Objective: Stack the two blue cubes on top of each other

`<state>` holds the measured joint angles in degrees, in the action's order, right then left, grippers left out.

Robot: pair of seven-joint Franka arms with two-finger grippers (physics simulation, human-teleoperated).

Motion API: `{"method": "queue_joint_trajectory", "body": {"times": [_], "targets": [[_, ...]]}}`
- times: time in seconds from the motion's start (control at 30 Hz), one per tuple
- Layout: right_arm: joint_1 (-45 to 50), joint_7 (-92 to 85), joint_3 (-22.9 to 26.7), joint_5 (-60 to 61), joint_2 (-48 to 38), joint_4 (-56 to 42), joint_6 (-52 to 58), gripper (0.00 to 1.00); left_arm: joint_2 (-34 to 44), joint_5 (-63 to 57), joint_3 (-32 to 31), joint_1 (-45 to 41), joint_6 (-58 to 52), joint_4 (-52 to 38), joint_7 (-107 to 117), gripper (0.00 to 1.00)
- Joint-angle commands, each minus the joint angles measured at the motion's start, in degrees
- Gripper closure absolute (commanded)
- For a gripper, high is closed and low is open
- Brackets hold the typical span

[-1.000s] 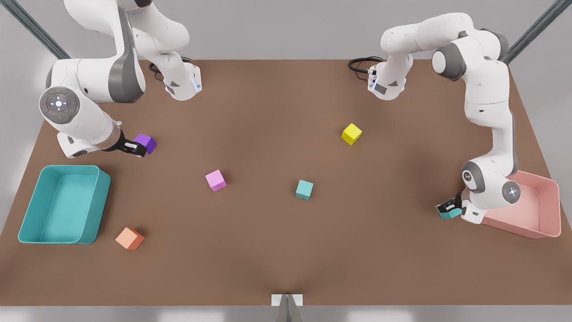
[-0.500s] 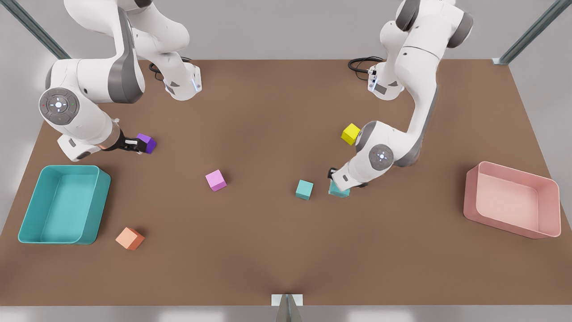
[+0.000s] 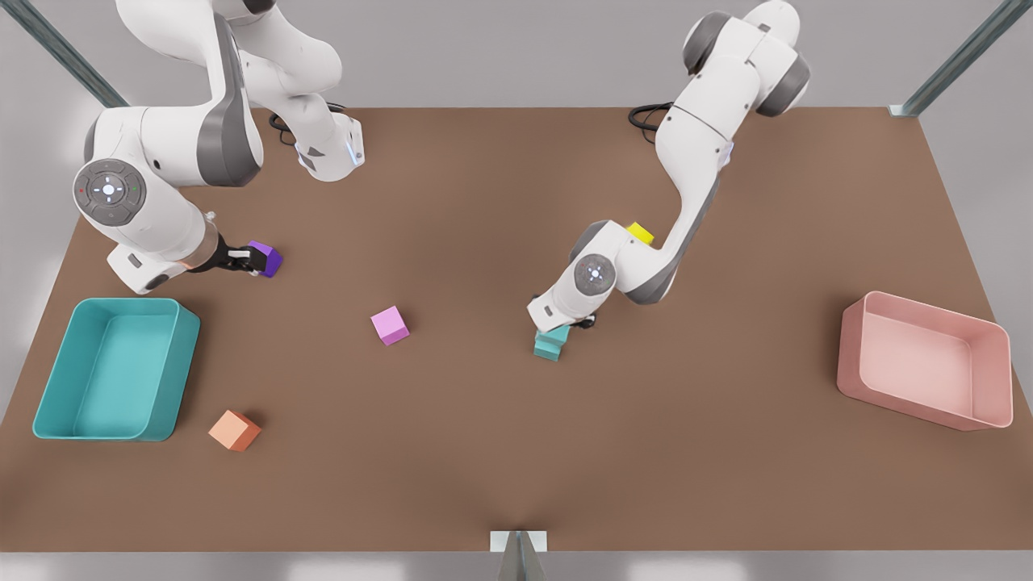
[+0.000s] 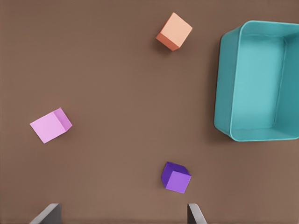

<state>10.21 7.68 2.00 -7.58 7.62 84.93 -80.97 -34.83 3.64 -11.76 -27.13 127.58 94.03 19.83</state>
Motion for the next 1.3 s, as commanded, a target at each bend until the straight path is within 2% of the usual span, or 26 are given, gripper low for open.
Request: {"method": "queue_joint_trajectory", "body": {"times": [0.0, 0.43, 0.47, 0.5, 0.53, 0.9, 1.1, 1.17, 1.23, 1.27], "targets": [[0.0, -3.2, 0.0, 0.0, -0.1, 0.0, 0.0, 0.0, -0.6, 0.0, 0.0, -0.6, 3.2, -0.1, 13.0, 0.28], [0.0, -3.3, 0.0, 0.0, -0.1, 0.0, 0.0, 0.0, -1.5, -1.0, 0.0, -0.5, 4.6, -0.1, 13.0, 0.27], [0.0, -3.4, 0.0, 0.0, -0.1, 0.0, 0.0, 0.0, -1.5, -1.0, 0.0, -0.4, 5.0, -0.1, 13.0, 0.18], [0.0, -3.4, 0.0, 0.0, -0.1, 0.0, 0.0, 0.0, -1.5, -1.0, 0.0, -0.4, 5.0, -0.1, 13.0, 0.04], [-0.1, -3.5, 0.0, 0.0, -0.1, 0.0, 0.0, 0.0, -1.6, -1.0, 0.0, -0.3, 5.0, -0.1, 13.0, 0.0], [-0.1, -4.1, 0.1, 0.0, -0.1, 0.0, 0.0, 0.0, -1.2, -0.9, 0.0, 0.4, 4.5, -0.1, 12.7, 0.0], [-0.1, -4.3, 0.1, -0.1, 0.0, -0.5, 0.0, 0.0, 2.4, -0.9, 0.0, 2.0, -2.3, -0.2, 12.5, 0.0], [-0.1, -4.3, 0.1, 0.0, 0.2, -0.5, 0.0, 0.0, 6.0, -0.9, 0.0, 2.4, -12.0, -1.8, 12.4, 0.0], [-0.1, -4.2, 0.1, 0.0, 0.3, -0.6, 0.0, 0.0, 7.1, -1.8, 0.2, 10.9, -43.2, -19.2, -1.4, 0.0], [-0.2, -4.3, 0.1, 0.0, 0.3, -0.6, 0.0, 0.0, 7.1, -3.9, 0.2, 14.7, -47.2, -21.9, -6.5, 0.0]]}}
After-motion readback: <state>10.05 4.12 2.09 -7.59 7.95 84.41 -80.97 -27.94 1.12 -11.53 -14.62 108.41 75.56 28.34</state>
